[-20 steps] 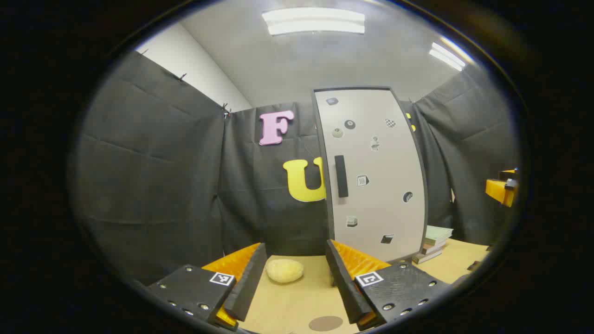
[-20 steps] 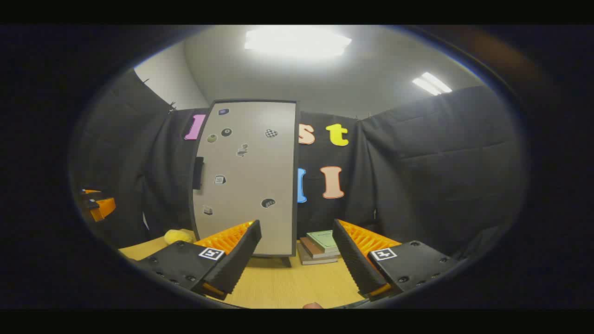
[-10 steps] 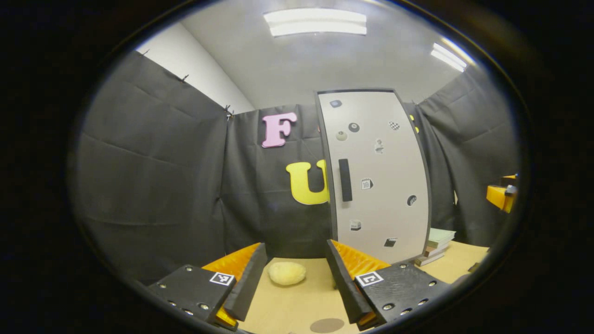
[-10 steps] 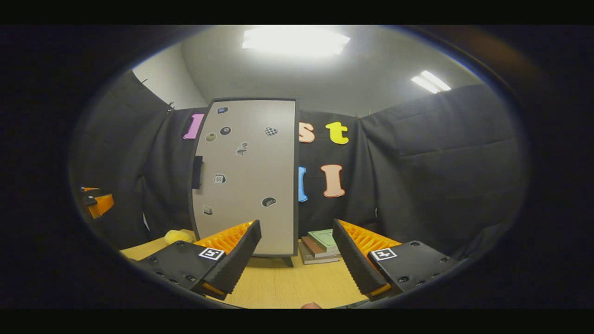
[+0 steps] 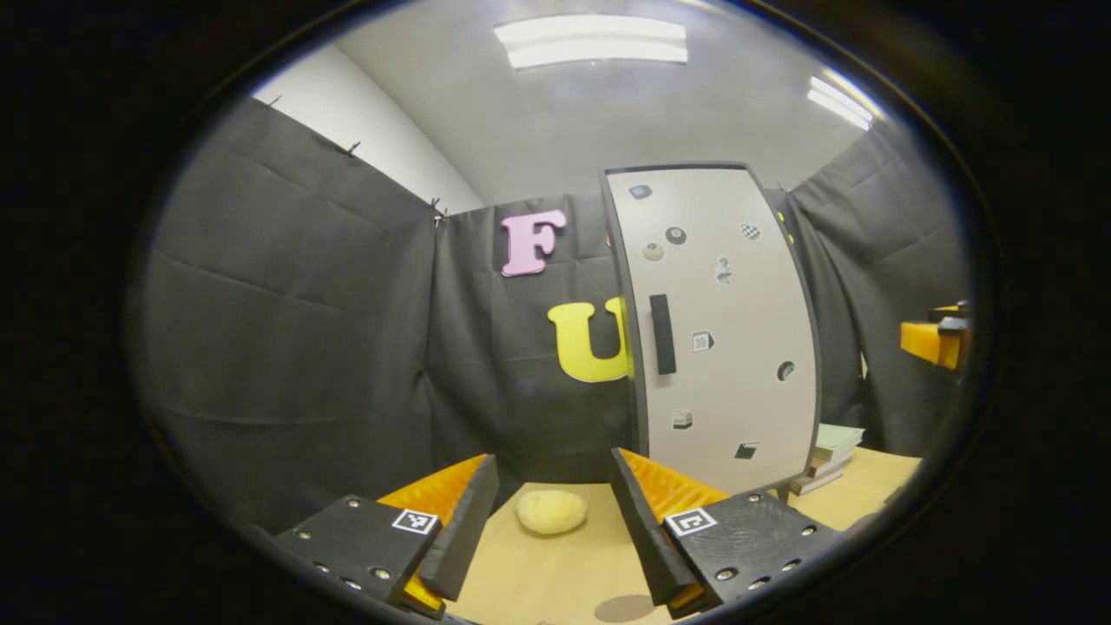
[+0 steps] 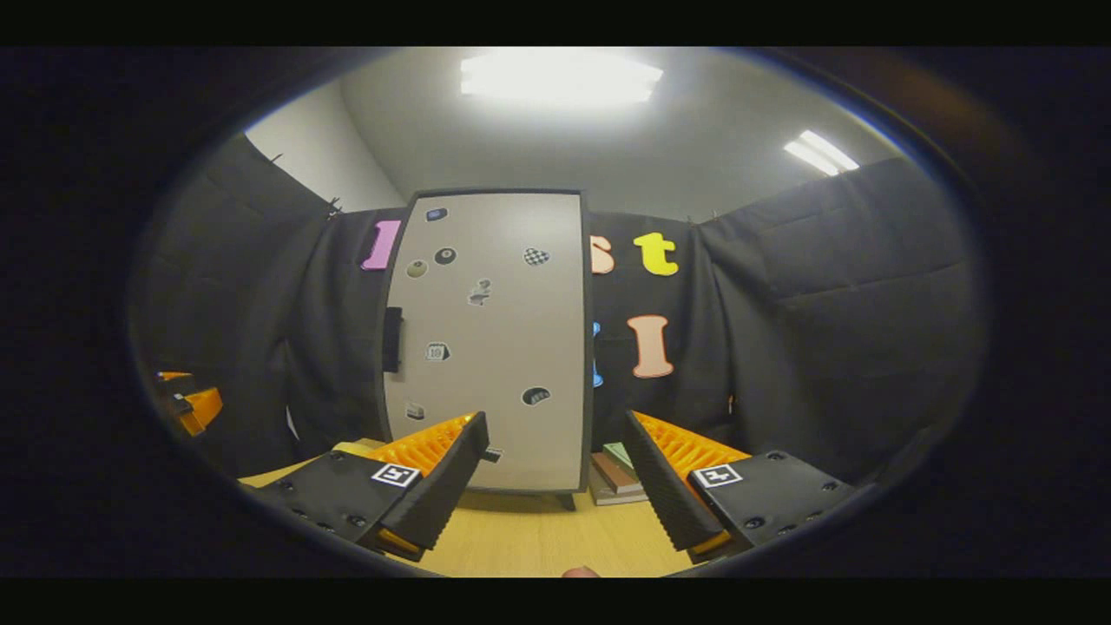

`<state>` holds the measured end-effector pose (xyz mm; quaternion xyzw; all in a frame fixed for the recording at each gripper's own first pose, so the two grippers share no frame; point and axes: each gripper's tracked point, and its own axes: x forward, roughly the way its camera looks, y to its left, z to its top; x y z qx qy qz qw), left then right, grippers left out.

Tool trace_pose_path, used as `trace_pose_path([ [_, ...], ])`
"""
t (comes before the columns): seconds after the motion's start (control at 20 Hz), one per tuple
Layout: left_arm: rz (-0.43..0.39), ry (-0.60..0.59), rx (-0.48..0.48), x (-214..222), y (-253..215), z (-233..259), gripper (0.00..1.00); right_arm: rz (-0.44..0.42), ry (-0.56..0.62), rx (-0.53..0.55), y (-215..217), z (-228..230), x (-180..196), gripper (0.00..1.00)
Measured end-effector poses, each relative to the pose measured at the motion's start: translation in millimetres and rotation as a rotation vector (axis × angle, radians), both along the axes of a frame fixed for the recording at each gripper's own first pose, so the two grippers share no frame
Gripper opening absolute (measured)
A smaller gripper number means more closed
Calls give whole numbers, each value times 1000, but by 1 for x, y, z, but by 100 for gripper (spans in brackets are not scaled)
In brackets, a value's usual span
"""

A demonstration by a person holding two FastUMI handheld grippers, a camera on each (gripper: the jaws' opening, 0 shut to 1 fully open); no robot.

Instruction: Open the cabinet door with the right hand, grasp the bottle in the cabinet with the left hand and place it on the coaster, then close the cabinet door with the right hand.

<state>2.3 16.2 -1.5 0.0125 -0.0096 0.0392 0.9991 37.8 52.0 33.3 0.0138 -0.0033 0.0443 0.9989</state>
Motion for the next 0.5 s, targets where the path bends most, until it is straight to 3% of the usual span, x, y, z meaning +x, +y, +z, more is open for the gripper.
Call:
trace_pose_path([
  [0.5,146,9,22,-37,88,-6,80,134,-2,-4,95,42,61,98],
])
